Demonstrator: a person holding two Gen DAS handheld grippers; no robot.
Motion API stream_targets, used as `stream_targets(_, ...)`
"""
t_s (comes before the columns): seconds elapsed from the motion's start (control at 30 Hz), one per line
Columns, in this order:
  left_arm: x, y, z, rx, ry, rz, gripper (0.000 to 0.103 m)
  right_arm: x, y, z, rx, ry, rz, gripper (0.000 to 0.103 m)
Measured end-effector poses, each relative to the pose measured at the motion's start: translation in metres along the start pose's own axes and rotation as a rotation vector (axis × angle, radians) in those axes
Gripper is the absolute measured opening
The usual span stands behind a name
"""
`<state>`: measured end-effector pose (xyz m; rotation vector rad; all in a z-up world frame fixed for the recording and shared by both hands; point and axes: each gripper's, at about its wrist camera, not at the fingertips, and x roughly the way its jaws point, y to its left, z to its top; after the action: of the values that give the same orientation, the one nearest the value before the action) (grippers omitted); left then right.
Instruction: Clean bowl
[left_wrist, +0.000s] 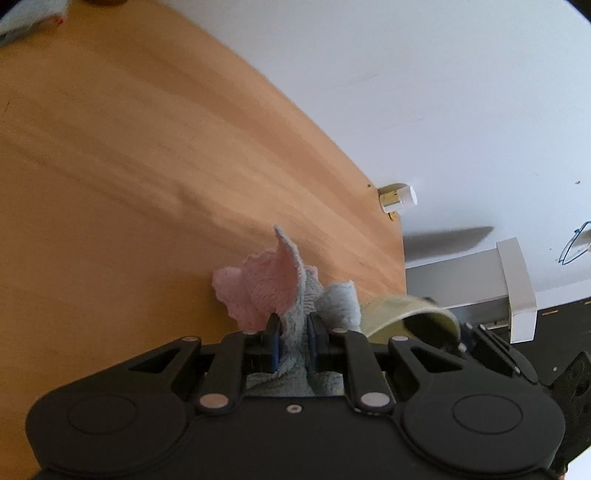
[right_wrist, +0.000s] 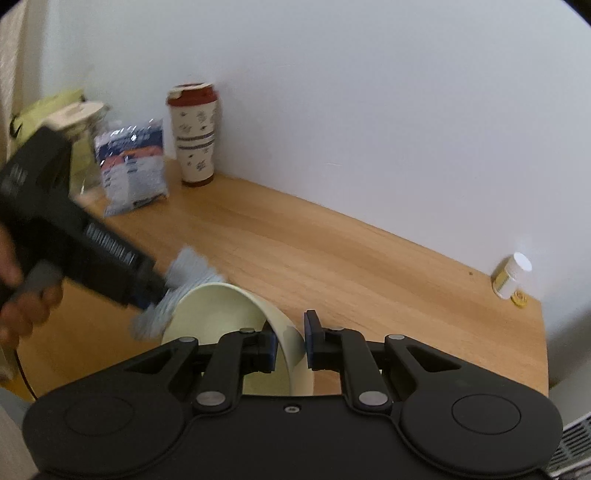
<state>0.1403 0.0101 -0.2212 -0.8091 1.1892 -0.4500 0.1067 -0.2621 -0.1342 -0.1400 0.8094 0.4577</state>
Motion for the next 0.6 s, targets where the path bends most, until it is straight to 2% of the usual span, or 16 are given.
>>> stream_targets(0.3, -0.008, 0.003, 0.001, -0.041, -0.024, 0.003, 0.012, 0.004, -0.002, 0.001, 0.035, 0.003, 0.036, 0.015)
stream_targets(0.5, -0.016, -0.005, 0.003, -0.033, -0.064, -0.024, 0.012, 0.004, 0.001, -0.001, 0.025, 0.014, 0.055, 0.015)
stream_targets(0.6, -0.017, -0.015, 0.006, 0.008, -0.064, -0.034, 0.012, 0.005, 0.005, -0.005, 0.022, 0.022, 0.068, 0.015)
